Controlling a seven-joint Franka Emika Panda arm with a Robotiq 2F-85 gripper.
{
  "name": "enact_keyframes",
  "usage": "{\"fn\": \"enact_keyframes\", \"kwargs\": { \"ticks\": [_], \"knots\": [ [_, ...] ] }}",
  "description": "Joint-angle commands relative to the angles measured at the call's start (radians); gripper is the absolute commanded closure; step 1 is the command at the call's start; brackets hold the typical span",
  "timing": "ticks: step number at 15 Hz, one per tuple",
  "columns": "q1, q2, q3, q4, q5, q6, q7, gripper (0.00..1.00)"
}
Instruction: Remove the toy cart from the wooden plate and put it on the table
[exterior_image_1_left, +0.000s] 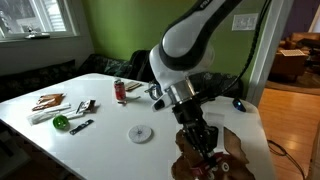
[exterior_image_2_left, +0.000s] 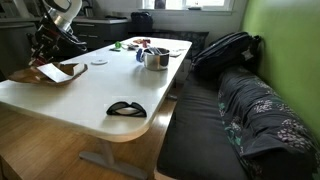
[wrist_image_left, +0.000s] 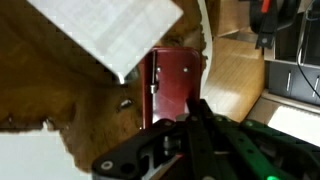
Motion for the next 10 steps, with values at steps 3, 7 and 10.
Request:
{"fn": "enact_keyframes", "kwargs": {
  "ticks": [3,7,10],
  "knots": [
    [-0.044,-0.236,-0.015,-0.142,0.188,0.162,-0.057,0.99],
    [-0.021,-0.326,-0.089,-0.204,0.062,0.289,0.006,0.99],
    [-0.027,-0.371,-0.125,-0.273,0.041,0.447,0.057,0.99]
  ]
}}
